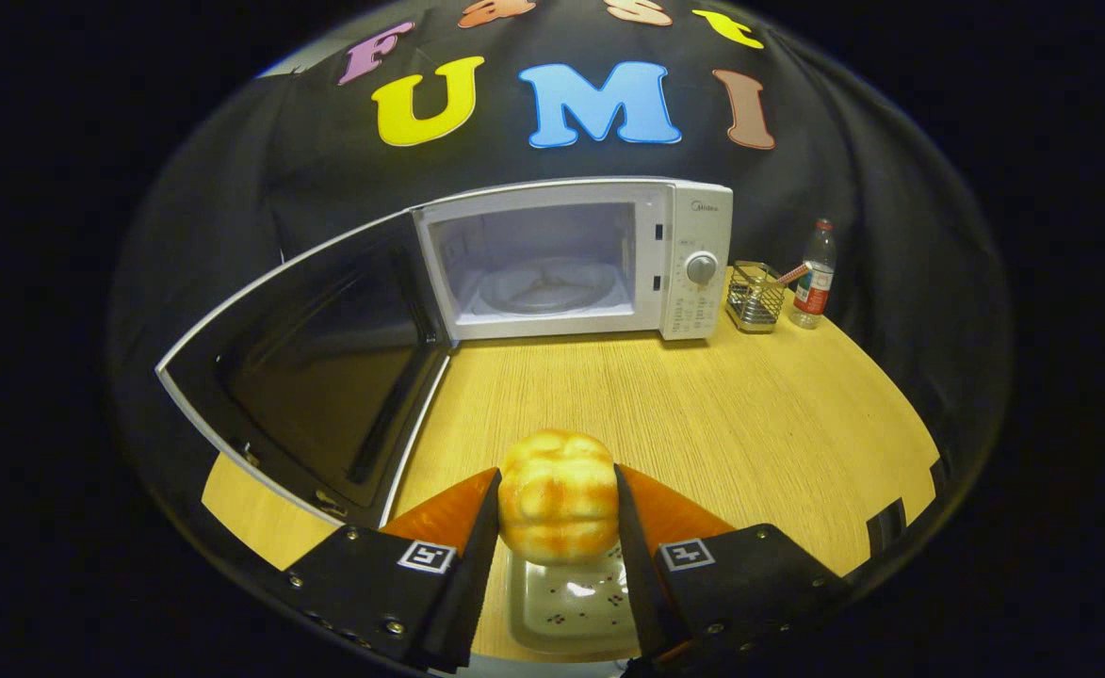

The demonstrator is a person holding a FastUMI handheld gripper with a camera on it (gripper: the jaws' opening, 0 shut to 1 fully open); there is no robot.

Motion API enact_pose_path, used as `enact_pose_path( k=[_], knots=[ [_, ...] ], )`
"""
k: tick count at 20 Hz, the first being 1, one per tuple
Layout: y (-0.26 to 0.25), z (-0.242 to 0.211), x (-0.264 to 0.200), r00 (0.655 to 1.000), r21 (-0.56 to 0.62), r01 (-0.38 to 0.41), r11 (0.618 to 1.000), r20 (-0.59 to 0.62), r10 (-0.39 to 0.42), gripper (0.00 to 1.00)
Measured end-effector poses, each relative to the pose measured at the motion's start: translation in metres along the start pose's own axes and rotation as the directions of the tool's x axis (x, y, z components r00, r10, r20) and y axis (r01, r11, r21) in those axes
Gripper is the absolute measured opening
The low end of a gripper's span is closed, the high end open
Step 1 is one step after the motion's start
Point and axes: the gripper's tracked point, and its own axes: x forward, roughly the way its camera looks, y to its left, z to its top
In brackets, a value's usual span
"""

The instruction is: Open the microwave, put the food inside, and close the microwave door.

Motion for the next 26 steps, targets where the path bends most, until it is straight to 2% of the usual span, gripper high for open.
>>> enact_pose_path(
  k=[7, 11, 16, 26],
  knots=[
    [0.012, 0.060, 0.033, 0.997, 0.133, -0.062, 0.989, 0.061, 0.054, 0.64],
    [0.015, 0.088, 0.060, 0.994, 0.211, -0.077, 0.974, 0.090, 0.059, 0.64],
    [0.030, 0.118, 0.103, 0.989, 0.338, -0.126, 0.933, 0.117, 0.091, 0.64],
    [0.030, 0.143, 0.181, 0.987, 0.552, -0.154, 0.820, 0.130, 0.098, 0.64]
  ],
)
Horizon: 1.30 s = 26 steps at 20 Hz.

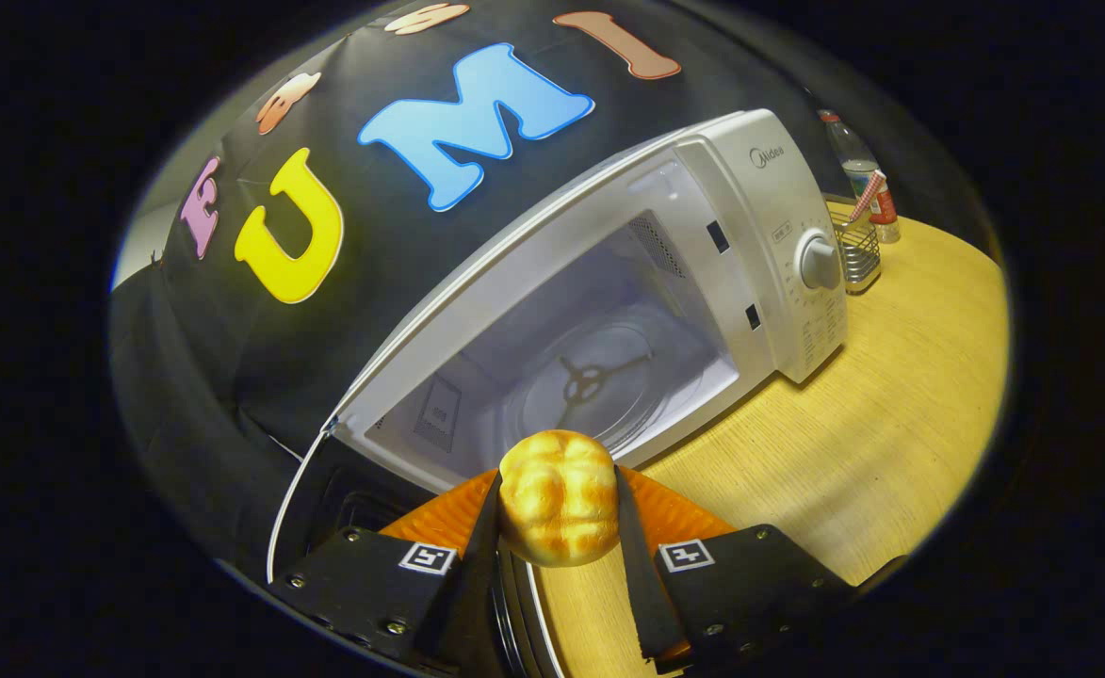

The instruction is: Open the microwave, put the food inside, and close the microwave door.

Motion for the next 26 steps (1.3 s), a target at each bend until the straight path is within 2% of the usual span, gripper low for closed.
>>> enact_pose_path(
  k=[7, 15, 20, 25, 26],
  knots=[
    [-0.007, 0.005, 0.052, 1.000, 0.140, 0.007, 0.990, 0.021, -0.010, 0.64],
    [-0.007, 0.013, 0.092, 0.998, 0.304, 0.008, 0.953, 0.056, -0.026, 0.64],
    [-0.011, 0.007, 0.111, 0.997, 0.344, 0.027, 0.939, 0.055, -0.048, 0.63],
    [-0.006, 0.012, 0.118, 0.994, 0.359, -0.014, 0.933, 0.103, -0.024, 0.64],
    [-0.006, 0.014, 0.119, 0.994, 0.357, -0.012, 0.934, 0.110, -0.029, 0.72]
  ],
)
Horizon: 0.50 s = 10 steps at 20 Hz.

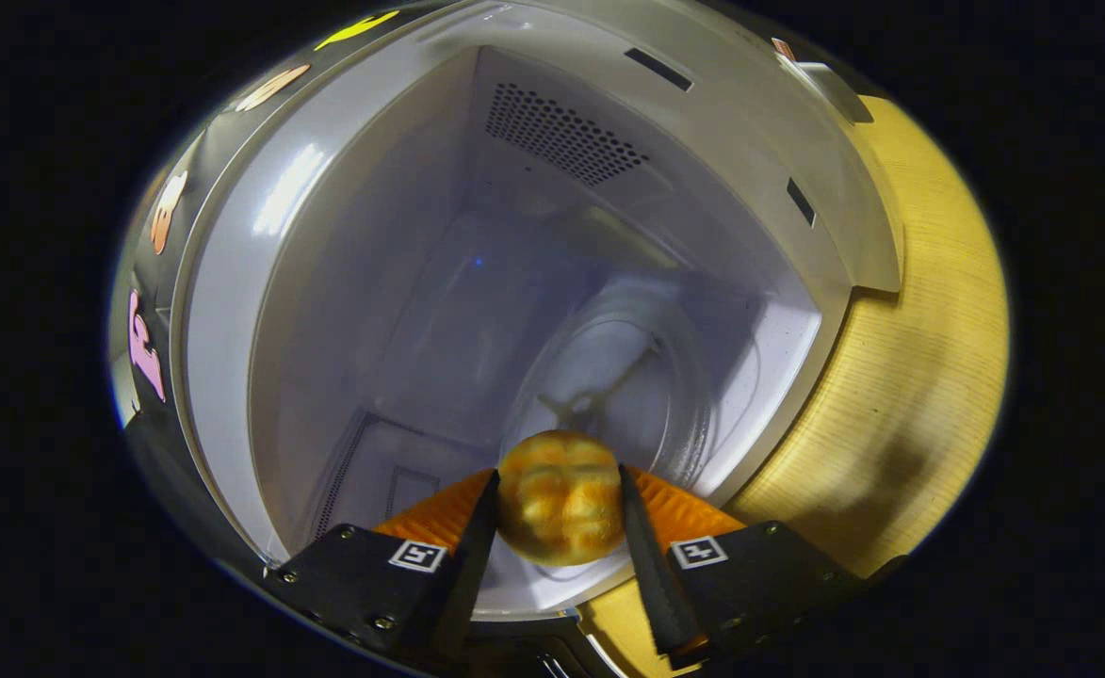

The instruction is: Open the microwave, put the food inside, and close the microwave door.

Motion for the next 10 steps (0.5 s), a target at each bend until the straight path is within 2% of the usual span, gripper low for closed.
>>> enact_pose_path(
  k=[3, 4, 6, 10],
  knots=[
    [0.004, 0.005, 0.000, 1.000, 0.006, -0.016, 1.000, 0.021, 0.016, 0.80],
    [0.008, 0.008, -0.001, 0.999, 0.009, -0.027, 1.000, 0.035, 0.027, 0.89],
    [0.003, 0.012, -0.004, 0.999, 0.004, -0.006, 1.000, 0.047, 0.006, 0.97],
    [0.000, 0.017, -0.016, 0.998, 0.029, -0.006, 1.000, 0.063, 0.005, 0.97]
  ],
)
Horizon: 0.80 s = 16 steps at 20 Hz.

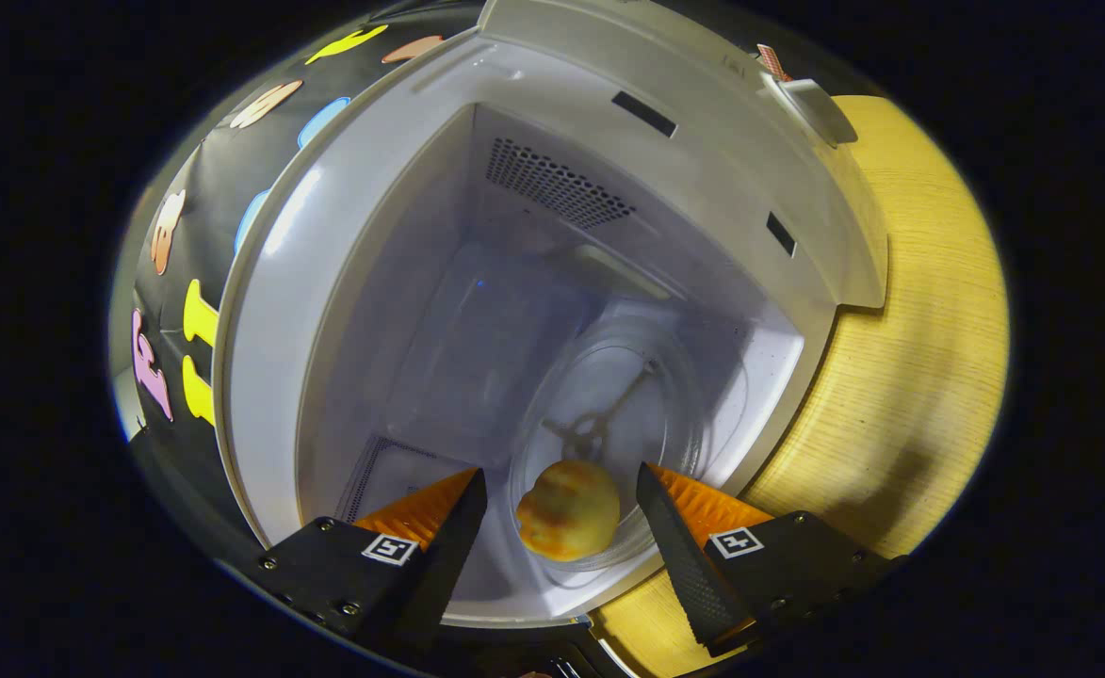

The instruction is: Open the microwave, put the food inside, and close the microwave door.

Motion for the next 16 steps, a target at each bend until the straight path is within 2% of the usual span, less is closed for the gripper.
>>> enact_pose_path(
  k=[4, 8, 13, 16],
  knots=[
    [-0.001, 0.009, -0.032, 1.000, -0.024, -0.006, 1.000, 0.029, 0.007, 0.97],
    [0.007, 0.019, -0.086, 0.997, -0.144, -0.042, 0.989, 0.062, 0.052, 0.97],
    [0.024, 0.031, -0.159, 0.986, -0.291, -0.096, 0.952, 0.105, 0.131, 0.96],
    [0.031, 0.035, -0.202, 0.977, -0.388, -0.110, 0.915, 0.127, 0.171, 0.96]
  ],
)
